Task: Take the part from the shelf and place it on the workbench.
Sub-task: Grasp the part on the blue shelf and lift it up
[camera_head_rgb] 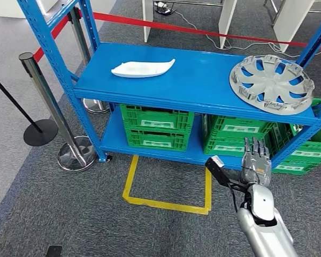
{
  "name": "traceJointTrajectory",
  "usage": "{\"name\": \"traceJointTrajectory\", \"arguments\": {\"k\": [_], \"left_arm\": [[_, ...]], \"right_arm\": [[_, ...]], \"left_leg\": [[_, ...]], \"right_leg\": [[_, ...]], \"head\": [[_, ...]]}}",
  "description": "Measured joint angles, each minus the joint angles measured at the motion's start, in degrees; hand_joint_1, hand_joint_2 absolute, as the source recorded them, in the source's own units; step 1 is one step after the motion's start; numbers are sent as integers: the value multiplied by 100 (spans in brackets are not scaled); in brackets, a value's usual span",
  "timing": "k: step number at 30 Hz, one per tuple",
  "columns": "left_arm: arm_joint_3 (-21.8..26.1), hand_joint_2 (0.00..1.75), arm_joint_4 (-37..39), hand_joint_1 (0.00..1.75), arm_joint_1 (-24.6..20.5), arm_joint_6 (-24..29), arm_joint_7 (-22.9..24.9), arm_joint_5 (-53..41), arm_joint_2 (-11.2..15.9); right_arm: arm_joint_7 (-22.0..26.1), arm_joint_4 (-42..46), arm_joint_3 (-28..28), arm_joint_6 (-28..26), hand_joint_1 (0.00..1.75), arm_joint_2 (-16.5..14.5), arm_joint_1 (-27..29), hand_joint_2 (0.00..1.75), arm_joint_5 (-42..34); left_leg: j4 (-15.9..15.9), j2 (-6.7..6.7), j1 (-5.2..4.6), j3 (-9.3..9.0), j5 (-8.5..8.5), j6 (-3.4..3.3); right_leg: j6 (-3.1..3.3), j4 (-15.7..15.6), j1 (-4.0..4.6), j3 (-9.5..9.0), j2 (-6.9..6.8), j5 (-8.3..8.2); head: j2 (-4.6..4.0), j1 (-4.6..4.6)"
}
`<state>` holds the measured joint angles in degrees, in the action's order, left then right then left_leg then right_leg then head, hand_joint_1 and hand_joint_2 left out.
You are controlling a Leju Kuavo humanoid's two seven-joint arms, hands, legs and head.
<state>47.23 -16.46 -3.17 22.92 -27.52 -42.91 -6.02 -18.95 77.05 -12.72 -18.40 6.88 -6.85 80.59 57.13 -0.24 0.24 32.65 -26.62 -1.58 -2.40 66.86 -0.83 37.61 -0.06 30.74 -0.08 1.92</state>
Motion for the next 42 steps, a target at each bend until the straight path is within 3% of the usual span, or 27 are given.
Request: {"name": "traceJointTrajectory", "arguments": {"k": [2, 3, 7, 9, 11, 12, 13, 14, 16, 18, 21, 23, 26, 27, 28, 29, 30, 31, 33, 34, 38, 40, 42], "left_arm": [[1, 0, 0, 0, -5, -5, 0, -4, -1], [1, 0, 0, 0, -7, -10, -1, -8, 0], [19, 0, 0, 0, -11, -17, -2, -28, 5], [28, 0, 0, 0, -14, -20, -2, -36, 3], [33, 0, 0, 0, -10, -23, -2, -41, 3], [34, 0, 0, 0, -5, -25, -2, -41, 4], [35, 0, 0, 0, -2, -27, -2, -41, 4], [35, 0, 0, 0, -1, -28, -2, -42, 4], [35, 0, 0, 0, -6, -30, -2, -45, 9], [35, 0, 0, 0, -15, -30, -3, -51, 12], [37, 0, 0, 0, -12, -28, -4, -54, 11], [39, 0, 0, 0, -10, -28, -7, -55, 3], [42, 0, 0, 0, -20, -27, -10, -55, 2], [43, 0, 0, 0, -16, -27, -10, -55, 3], [45, 0, 0, 0, -13, -27, -10, -55, 2], [47, 0, 0, 0, -10, -28, -10, -55, -1], [49, 0, 0, 0, -9, -30, -10, -57, -4], [51, 0, 0, 0, -10, -31, -11, -60, -8], [63, 0, 0, 0, -16, -34, -15, -67, -8], [70, 0, 0, 0, -18, -35, -17, -70, -7], [84, 0, -2, 0, -23, -36, -20, -74, -3], [85, 0, -2, 0, -24, -36, -22, -82, -6], [87, 0, -2, 0, -12, -38, -22, -87, -7]], "right_arm": [[2, -1, 1, 0, 0, 0, -22, 175, -1], [5, -2, 0, 0, 0, 0, -27, 175, -1], [33, -8, -1, 1, 0, 0, -34, 175, -13], [42, -7, -1, 0, 0, 0, -55, 175, -15], [45, -9, -1, 1, 0, 0, -63, 175, -16], [46, -11, -1, 2, 0, 0, -61, 175, -16], [46, -13, -2, 2, 0, 0, -60, 175, -16], [47, -14, -2, 2, 0, 0, -60, 175, -17], [49, -15, -3, 2, 0, 0, -64, 175, -18], [50, -15, -2, 2, 0, 0, -73, 175, -17], [50, -14, -4, 2, 0, -1, -74, 175, -19], [51, -12, -9, 2, 0, -2, -74, 175, -20], [51, -12, -7, 2, 0, -2, -68, 175, -21], [51, -13, -7, 3, 0, -2, -50, 175, -22], [50, -14, -7, 3, 0, -2, -31, 175, -24], [50, -15, -7, 4, 0, -2, -18, 175, -25], [50, -15, -7, 4, 0, -2, -16, 175, -26], [50, -15, -7, 4, 0, -2, -21, 175, -27], [50, -15, -8, 7, 0, -2, -40, 175, -30], [50, -15, -8, 9, 0, -2, -42, 175, -31], [51, -14, -8, 12, 0, -3, -35, 175, -34], [52, -13, -9, 10, 0, -4, -43, 175, -34], [51, -13, -9, 12, 0, -4, -40, 175, -35]], "left_leg": [[28, -4, -22, -7, -35, 46], [42, -5, -35, 0, -44, 70], [132, -5, -29, 31, -119, 169], [603, -1, -14, 229, -401, 231], [1407, 1, 2, 609, -750, 270], [1687, 1, 6, 750, -817, 279], [1759, 1, 9, 799, -766, 279], [1594, 1, 11, 736, -601, 271], [835, 0, 8, 402, -156, 224], [245, -1, -10, 139, 39, 169], [93, -3, -14, 96, 0, 112], [42, 0, 9, 71, 15, 52], [26, 3, 13, 57, 6, -16], [26, 3, 10, 54, -3, -24], [28, 2, 9, 45, -14, -28], [30, 0, 10, 30, -26, -22], [33, -2, 12, 5, -42, -10], [39, -4, 14, -22, -63, 9], [69, -7, -9, -41, -106, 63], [81, -8, -21, -38, -116, 89], [209, -5, -15, -3, -222, 181], [753, -1, 1, 241, -506, 238], [1543, 1, 12, 650, -795, 269]], "right_leg": [[30, -694, 2, -344, 0, -269], [50, -856, 6, -431, 3, -294], [183, -930, 0, -487, 7, -278], [243, -946, -19, -516, -3, -277], [271, -944, -17, -526, -9, -262], [277, -942, -16, -532, -9, -255], [278, -940, -16, -542, -6, -248], [277, -939, -16, -559, -1, -237], [253, -939, -16, -603, 6, -205], [200, -928, 3, -613, 12, -177], [107, -936, 12, -584, 8, -163], [57, -771, 8, -498, 7, -38], [12, 285, 5, 36, 9, 434], [1, 620, 4, 223, 9, 527], [-7, 772, 3, 329, 8, 511], [-9, 697, 1, 324, 7, 381], [-7, 386, -4, 196, 5, 158], [-2, -39, -11, 8, 1, -73], [25, -713, -11, -348, 1, -298], [44, -844, -5, -424, 6, -296], [178, -890, -15, -480, 14, -249], [237, -903, -29, -523, 2, -230], [271, -902, -26, -555, -4, -199]], "head": [[1, -4], [1, -9], [1, -25], [1, -50], [1, -66], [1, -64], [1, -66], [1, -65], [0, -64], [0, -61], [0, -58], [0, -48], [1, -19], [0, -18], [1, -16], [1, -14], [1, -15], [1, -13], [0, -16], [0, -19], [1, -41], [1, -68], [1, -81]]}}
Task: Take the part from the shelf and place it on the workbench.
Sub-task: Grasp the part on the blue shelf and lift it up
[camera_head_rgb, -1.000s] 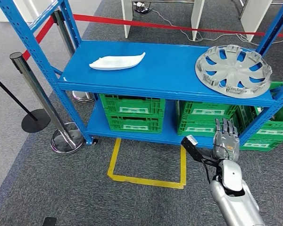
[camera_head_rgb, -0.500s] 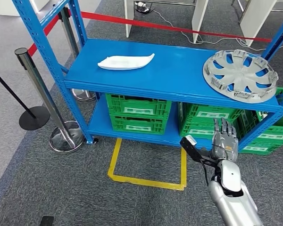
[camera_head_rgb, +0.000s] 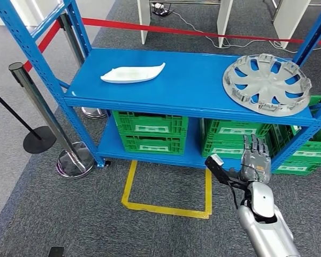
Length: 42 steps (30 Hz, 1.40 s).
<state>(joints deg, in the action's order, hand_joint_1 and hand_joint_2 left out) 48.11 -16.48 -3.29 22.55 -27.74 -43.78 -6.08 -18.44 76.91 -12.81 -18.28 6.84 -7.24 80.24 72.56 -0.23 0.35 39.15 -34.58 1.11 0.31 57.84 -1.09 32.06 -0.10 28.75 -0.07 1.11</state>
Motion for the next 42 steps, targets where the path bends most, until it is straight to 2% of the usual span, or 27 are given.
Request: {"name": "traceJointTrajectory", "arguments": {"k": [1, 2, 4, 5, 6, 7, 11, 13, 15, 16, 17, 18, 19, 21, 22, 25, 27, 28, 30, 31, 32, 33, 35, 36, 38, 40, 42], "left_arm": [[1, 0, 0, 0, 9, -2, 1, 0, 1], [2, 0, 0, 0, 15, -4, 1, 0, 1], [2, 0, 0, 0, 17, -9, 1, 0, 3], [3, 0, 0, 0, 14, -10, 1, -1, 6], [3, 0, 0, 0, 8, -10, 0, -1, 7], [4, 0, 0, 0, 3, -10, -1, -1, 8], [7, 0, 0, 0, 7, -10, -2, 0, 2], [9, 0, 0, 0, -1, -10, -3, 0, -1], [11, 0, 0, 0, -6, -10, -4, 0, 3], [13, 0, 0, 0, -2, -11, -4, 0, 2], [14, 0, 0, 0, 1, -11, -4, 0, 2], [16, 0, 0, 0, 3, -12, -4, 0, 1], [17, 0, 0, 0, 4, -12, -4, 0, -2], [22, 0, 0, 0, -1, -12, -3, 0, -3], [25, 0, 0, 0, -5, -12, -3, 0, -3], [29, 0, -1, 0, -7, -12, -3, 0, 0], [29, 0, -2, 0, -11, -12, -3, -1, -4], [29, 0, -2, 0, -14, -12, -4, -2, -5], [33, 0, -2, 0, -6, -12, -4, -3, -11], [34, 0, -2, 0, 2, -13, -2, -5, -12], [35, 0, -2, 0, 10, -13, 1, -12, -13], [35, 0, -2, 0, 13, -14, 4, -21, -14], [36, 0, -2, 0, 6, -16, 11, -51, -12], [36, 0, -2, 0, -3, -17, 13, -67, -10], [38, 0, -2, 0, -29, -18, 18, -100, -10], [39, 0, -2, 0, -44, -19, 25, -129, -12], [39, 0, -2, 0, -49, -19, 29, -160, -20]], "right_arm": [[-1, -1, 0, 1, 0, 0, 5, 175, 0], [-1, -1, -1, 1, 0, 0, 9, 175, 0], [-1, -1, -2, 0, 0, 0, 11, 175, 0], [-1, -1, -2, 0, 0, 0, 10, 175, 0], [-1, -1, -3, 0, 0, 0, 6, 175, 0], [-1, -2, -2, 1, 0, 0, 4, 175, 0], [0, 4, -3, -3, 0, 0, -6, 175, 0], [1, 6, -2, -3, 0, 0, -25, 175, 0], [-1, 2, 0, -1, 0, 0, -24, 175, 0], [-1, 1, 1, -1, 0, 0, -9, 175, -1], [-1, -1, 1, -1, 0, 0, 5, 175, -1], [-1, -2, 2, -1, 0, 0, 12, 175, -1], [-1, -2, 2, -1, 0, 0, 13, 175, -1], [-1, -4, 2, 1, 0, 0, 3, 175, -1], [-1, -4, 1, 2, 0, 0, 2, 175, -1], [-3, -2, 3, 2, 0, 0, 10, 175, -1], [-2, -1, 5, 0, 0, 0, 2, 175, 0], [0, 0, 5, -1, 0, 0, -5, 175, 0], [1, -1, 4, -1, 0, 0, -11, 175, -1], [0, -1, 4, -2, 0, 0, -8, 175, -6], [-1, -2, 5, -4, 0, 0, -8, 175, -19], [-1, -4, 6, -8, 0, 0, -14, 175, -36], [1, -14, 11, -20, 0, 0, -56, 175, -83], [6, -24, 16, -34, 0, 0, -98, 175, -109], [19, -60, 39, -77, 0, 0, -207, 175, -171], [38, -123, 80, -117, 0, 0, -351, 175, -243], [58, -192, 124, -133, 0, 4, -497, 175, -295]], "left_leg": [[223, 0, 1, 134, -19, 2], [223, 0, 1, 169, 86, -4], [-440, 0, -4, -78, 564, -52], [-827, 0, -17, -243, 754, -87], [-1146, 1, -30, -377, 859, -120], [-1310, 1, -44, -441, 877, -145], [-1462, 1, -25, -524, 825, -224], [-1522, 3, -1, -601, 821, -276], [-1523, 2, -8, -625, 790, -311], [-1521, 0, -12, -641, 770, -317], [-1519, -4, -14, -665, 747, -315], [-1517, -7, -15, -700, 719, -307], [-1515, -11, -14, -746, 684, -293], [-1497, -15, -27, -799, 619, -246], [-1485, -16, -34, -799, 602, -218], [-1477, -10, -35, -789, 574, -144], [-1289, -6, -29, -728, 440, -85], [-1021, -4, -21, -606, 309, -55], [-248, -2, -3, -201, 29, -13], [52, -2, 3, -18, -29, 0], [174, -2, 6, 85, 13, 4], [71, -2, 6, 81, 168, -2], [-629, -2, 1, -179, 644, -46], [-988, -2, -12, -328, 813, -80], [-1368, 0, -38, -474, 888, -138], [-1435, 2, -37, -482, 858, -181], [-1492, 5, -12, -513, 874, -238]], "right_leg": [[6, 1, 1, -19, 2, 16], [4, 1, 2, -45, 8, 35], [-15, -1, 4, -121, 18, 86], [-34, -2, 11, -145, 20, 114], [-57, -1, 19, -158, 22, 137], [-84, -5, 25, -155, 21, 151], [-208, 11, 29, -142, 16, 225], [-249, 491, 26, 103, 16, 463], [-279, 1280, 23, 567, 14, 726], [-289, 1529, 22, 750, 14, 743], [-292, 1564, 22, 834, 13, 641], [-288, 1372, 21, 802, 12, 429], [-280, 987, 21, 666, 8, 150], [-242, 287, 30, 354, 5, -173], [-214, 101, 39, 260, 7, -212], [-120, 38, 49, 209, 22, -152], [-53, -1, 23, 154, 16, -137], [-22, -19, 10, 119, 9, -127], [15, -22, 12, 77, 1, -95], [23, -22, 13, 59, 2, -78], [24, -21, 14, 37, 6, -61], [21, -21, 14, 8, 11, -42], [-2, -22, 14, -66, 21, 3], [-25, -18, 23, -88, 26, 25], [-83, -15, 36, -80, 33, 46], [-148, -32, 35, -58, 36, 49], [-200, 81, 33, 3, 29, 141]], "head": [[0, 0], [-1, -1], [-1, -2], [-1, -2], [-1, -2], [0, -1], [-1, 11], [-2, 41], [-2, 61], [-1, 61], [-1, 62], [-1, 63], [-2, 63], [-2, 56], [-1, 50], [0, 40], [-1, 23], [-1, 11], [0, -5], [0, -4], [0, -4], [0, -5], [0, -4], [-1, -4], [-1, 1], [0, 1], [-1, 8]]}}
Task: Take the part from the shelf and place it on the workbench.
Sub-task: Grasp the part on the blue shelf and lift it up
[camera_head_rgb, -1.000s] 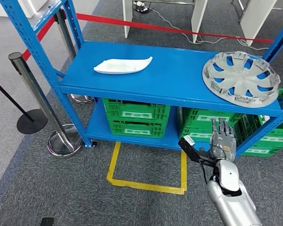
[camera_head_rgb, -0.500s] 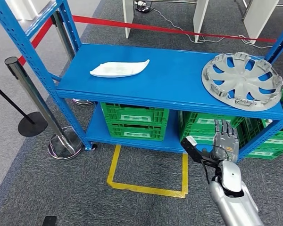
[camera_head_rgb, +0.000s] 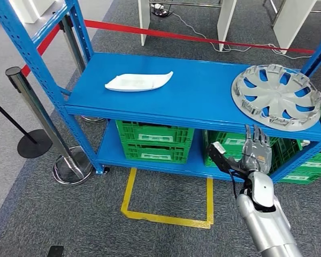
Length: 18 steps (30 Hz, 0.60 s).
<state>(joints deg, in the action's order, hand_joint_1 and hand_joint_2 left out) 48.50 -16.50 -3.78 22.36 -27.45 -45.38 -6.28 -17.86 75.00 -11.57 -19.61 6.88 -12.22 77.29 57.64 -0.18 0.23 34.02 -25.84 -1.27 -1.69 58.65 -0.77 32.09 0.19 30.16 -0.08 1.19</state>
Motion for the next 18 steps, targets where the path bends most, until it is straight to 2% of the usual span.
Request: {"name": "traceJointTrajectory", "arguments": {"k": [1, 3, 4, 5, 6, 7, 8, 9, 10, 11, 14, 15, 16, 18], "left_arm": [[1, 0, 0, 0, -7, 0, 0, -15, -3], [3, 0, 0, 0, -18, 0, 0, -44, -3], [4, 0, 0, 0, -20, 0, 1, -58, -2], [4, 0, 0, 0, -21, -1, 1, -73, -4], [4, 0, 0, 0, -22, -1, 3, -87, -7], [4, 0, 0, 0, -23, -2, 5, -99, -12], [4, 0, 0, 0, -25, -2, 9, -113, -15], [4, 0, 0, 0, -31, -2, 14, -127, -15], [4, 0, 0, 0, -38, -2, 22, -139, -15], [5, 0, 0, 0, -47, -2, 36, -151, -13], [7, 0, 0, 0, -60, -2, 72, -170, -11], [7, 0, 0, 0, -63, -2, 74, -176, -15], [7, 0, 0, 0, -68, -2, 74, -184, -17], [7, 0, 0, 0, -76, -2, 74, -194, -24]], "right_arm": [[7, -36, 21, 1, 0, 5, -73, 175, -18], [10, -141, 74, 4, 0, 21, -210, 175, -58], [10, -210, 98, 6, 0, 32, -272, 175, -82], [9, -282, 123, 7, 0, 46, -327, 175, -107], [10, -350, 150, 7, 0, 65, -385, 175, -133], [10, -409, 176, 7, 0, 90, -453, 175, -156], [13, -456, 202, 8, 0, 118, -529, 175, -176], [16, -517, 228, 12, 0, 146, -626, 175, -196], [18, -575, 250, 18, 0, 170, -723, 175, -212], [21, -649, 273, 23, 0, 196, -810, 175, -232], [27, -865, 339, 30, 0, 270, -994, 175, -290], [27, -921, 359, 29, 0, 285, -1049, 175, -306], [27, -974, 378, 28, 0, 295, -1106, 175, -323], [26, -1065, 405, 25, 0, 301, -1191, 175, -350]], "left_leg": [[-24, 2, 14, -20, 5, -29], [-27, 3, 13, -33, -10, -61], [-25, 3, 12, -39, -19, -67], [-24, 2, 10, -48, -28, -69], [-22, 0, 11, -64, -42, -67], [-18, -3, 12, -88, -59, -58], [-11, -5, 13, -113, -82, -40], [1, -8, 3, -127, -106, -16], [23, -9, -8, -127, -125, 9], [39, -10, -19, -116, -134, 35], [70, -10, -21, -95, -157, 99], [149, -7, -17, -65, -217, 125], [342, -5, -12, 19, -333, 155], [1054, -1, -2, 360, -668, 197]], "right_leg": [[-18, 226, -1, 112, -3, 123], [-45, 989, -2, 509, -5, 445], [-59, 1343, -3, 716, -6, 544], [-70, 1532, -4, 851, -6, 542], [-74, 1485, -7, 873, -8, 417], [-73, 1203, -12, 775, -11, 194], [-71, 798, -20, 611, -15, -52], [-67, 416, -17, 429, -19, -222], [-51, 126, -16, 288, -17, -314], [-31, -11, -9, 218, -14, -326], [68, -44, -7, 192, -4, -288], [104, -49, -17, 181, -5, -286], [137, -58, -29, 170, -6, -284], [180, -61, -31, 154, -9, -270]], "head": [[0, 13], [1, 30], [1, 33], [1, 33], [1, 36], [0, 36], [0, 37], [-1, 36], [0, 34], [0, 30], [1, 22], [1, 14], [1, 6], [1, -8]]}}
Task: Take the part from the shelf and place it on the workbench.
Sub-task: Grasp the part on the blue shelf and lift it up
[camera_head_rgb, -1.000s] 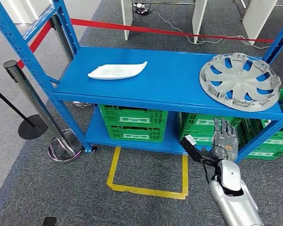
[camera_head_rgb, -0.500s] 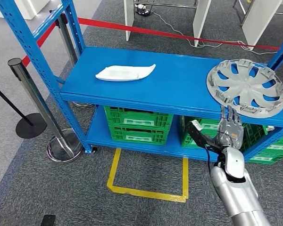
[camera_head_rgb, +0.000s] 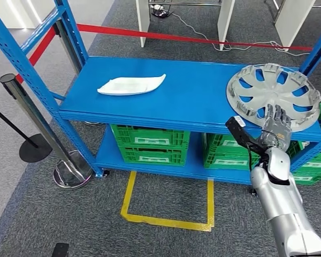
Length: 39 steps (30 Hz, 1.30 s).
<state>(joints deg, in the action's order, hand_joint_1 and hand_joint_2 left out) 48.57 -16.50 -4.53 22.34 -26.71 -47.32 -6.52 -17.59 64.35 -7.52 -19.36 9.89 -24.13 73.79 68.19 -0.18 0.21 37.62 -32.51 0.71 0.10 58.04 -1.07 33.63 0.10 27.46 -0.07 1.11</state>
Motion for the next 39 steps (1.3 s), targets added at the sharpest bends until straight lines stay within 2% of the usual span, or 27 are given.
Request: {"name": "traceJointTrajectory", "arguments": {"k": [1, 2, 3, 4, 6, 7, 8, 10, 12, 14, 16, 17, 18, 19, 21, 22, 23, 26, 28, 29, 31, 32, 33, 34, 35, 37, 39], "left_arm": [[1, 0, 0, 0, 0, 0, 0, -2, 0], [1, 0, 0, 0, 2, 0, 1, -3, -1], [2, 0, 0, 0, 4, 0, 1, -5, -2], [2, 0, 0, 0, 5, 0, 2, -7, -2], [3, 0, 0, 0, 1, 1, 2, -9, 5], [5, 0, 0, 0, -2, 3, 2, -10, 8], [10, 0, 0, 0, -6, 5, 1, -10, 11], [28, 0, 0, 0, -8, 11, -3, -9, 12], [46, 0, 0, 0, -5, 16, -5, -2, 5], [58, 0, 0, 0, -11, 23, -5, 2, -3], [75, 0, 0, 0, -14, 26, -8, 2, -5], [83, 0, 0, 0, -10, 26, -14, 2, -8], [90, 0, 0, 0, -7, 26, -22, 2, -13], [95, 0, 0, 0, -5, 26, -32, 2, -17], [111, 0, 0, 0, -6, 27, -52, 1, -26], [125, 0, 0, 0, -8, 28, -61, 0, -29], [139, 0, 0, 0, -10, 30, -68, -3, -30], [174, 0, -1, 0, -2, 34, -74, -9, -29], [188, 0, -1, 0, -2, 36, -75, -12, -28], [192, 0, -1, 0, -6, 37, -77, -15, -28], [211, 0, 0, 0, -5, 37, -80, -19, -32], [225, 0, 0, 0, -2, 37, -80, -21, -32], [237, 0, 0, 0, 3, 37, -80, -22, -33], [246, 0, 0, 0, 5, 37, -80, -25, -33], [252, 0, 0, 0, 4, 37, -81, -28, -33], [267, 0, 0, 0, -6, 38, -83, -32, -31], [279, 0, 0, 0, -13, 40, -86, -40, -32]], "right_arm": [[0, -43, 8, -1, 0, 3, -20, 131, -9], [0, -82, 11, -1, 0, 5, -28, 87, -14], [0, -118, 15, -1, 0, 7, -33, 44, -18], [-1, -148, 19, -2, 0, 8, -39, 0, -26], [3, -197, 32, -3, 0, 8, -65, 0, -90], [23, -224, 43, 0, 0, 8, -85, 0, -166], [62, -251, 58, 6, 0, 8, -100, 0, -271], [186, -302, 93, 21, 0, 8, -117, 0, -523], [287, -331, 125, 31, 0, 10, -125, 0, -697], [324, -356, 155, 33, 0, 15, -160, 0, -759], [340, -395, 179, 33, 0, 19, -178, 0, -798], [352, -415, 185, 32, 0, 19, -170, 0, -831], [371, -433, 189, 31, 0, 20, -160, 0, -878], [396, -447, 190, 28, 0, 20, -155, 0, -951], [460, -460, 192, 18, 0, 21, -166, 0, -1129], [491, -460, 191, 11, 0, 21, -176, 0, -1214], [513, -460, 189, 3, 0, 20, -183, 0, -1282], [540, -459, 188, -13, 0, 20, -173, 0, -1389], [560, -453, 188, -25, 0, 19, -174, 0, -1432], [573, -449, 188, -37, 0, 19, -179, 0, -1456], [595, -444, 188, -60, 0, 19, -183, 0, -1503], [603, -445, 188, -67, 0, 19, -181, 0, -1526], [610, -445, 187, -71, 0, 19, -178, 0, -1545], [619, -445, 187, -72, 0, 19, -177, 0, -1569], [626, -445, 187, -74, 0, 19, -177, 0, -1589], [638, -444, 187, -80, 0, 19, -184, 0, -1619], [648, -444, 188, -89, 0, 19, -195, 0, -1645]], "left_leg": [[392, 0, 3, 202, -138, 7], [657, 0, 4, 350, -190, 5], [714, 0, 2, 407, -123, -9], [524, 0, -1, 348, 62, -36], [-252, -1, -25, 23, 522, -133], [-604, -1, -42, -133, 661, -181], [-820, -1, -58, -225, 708, -216], [-954, -3, -78, -271, 681, -244], [-1038, -2, -51, -308, 697, -270], [-1113, 0, -21, -359, 720, -303], [-1118, 0, -24, -369, 711, -323], [-1117, 0, -24, -372, 706, -327], [-1114, -1, -24, -377, 699, -326], [-1111, -3, -23, -389, 689, -319], [-1095, -7, -22, -425, 652, -286], [-1072, -10, -32, -428, 632, -261], [-1053, -13, -43, -419, 621, -234], [-1017, -16, -61, -387, 613, -174], [-878, -11, -53, -341, 497, -122], [-659, -8, -46, -249, 361, -89], [72, -2, -30, 87, 16, -41], [421, -2, -26, 257, -102, -33], [618, -2, -25, 359, -121, -37], [598, -2, -26, 363, -27, -53], [356, -3, -29, 263, 162, -82], [-417, -6, -51, -84, 561, -170], [-907, -8, -78, -296, 680, -230]], "right_leg": [[10, 1, 5, -7, -1, 7], [17, 2, 12, -17, 0, 15], [22, 2, 22, -31, 2, 26], [23, 3, 32, -55, 6, 39], [18, 0, 50, -113, 10, 74], [5, 0, 60, -129, 13, 91], [-16, -2, 65, -129, 12, 100], [-77, -19, 65, -116, 10, 101], [-140, -2, 56, -94, 5, 148], [-189, 366, 51, 86, 4, 365], [-229, 1143, 41, 483, 3, 690], [-246, 1462, 38, 667, 1, 777], [-259, 1609, 36, 771, 0, 763], [-265, 1507, 34, 752, -2, 625], [-266, 761, 24, 425, -9, 178], [-254, 369, 25, 228, -10, 27], [-231, 109, 27, 94, -9, -48], [-127, -3, 37, 24, 3, -27], [-64, -14, 19, 11, 1, -30], [-35, -22, 9, 2, -3, -32], [-5, -21, 13, -4, -9, -26], [-1, -20, 16, -4, -9, -24], [1, -19, 20, -7, -6, -22], [3, -19, 26, -13, -2, -20], [3, -19, 33, -24, 2, -18], [-6, -21, 53, -46, 8, -5], [-42, -19, 68, -32, 10, -2]], "head": [[-1, 1], [-1, 1], [-1, 0], [-1, 0], [0, 4], [1, 7], [1, 10], [1, 10], [-1, 18], [-1, 37], [-1, 49], [-1, 50], [-1, 50], [-1, 51], [-1, 51], [0, 53], [0, 48], [0, 44], [0, 36], [0, 27], [-1, 7], [-1, 7], [-1, 6], [-1, 5], [-1, 6], [0, 8], [0, 12]]}}
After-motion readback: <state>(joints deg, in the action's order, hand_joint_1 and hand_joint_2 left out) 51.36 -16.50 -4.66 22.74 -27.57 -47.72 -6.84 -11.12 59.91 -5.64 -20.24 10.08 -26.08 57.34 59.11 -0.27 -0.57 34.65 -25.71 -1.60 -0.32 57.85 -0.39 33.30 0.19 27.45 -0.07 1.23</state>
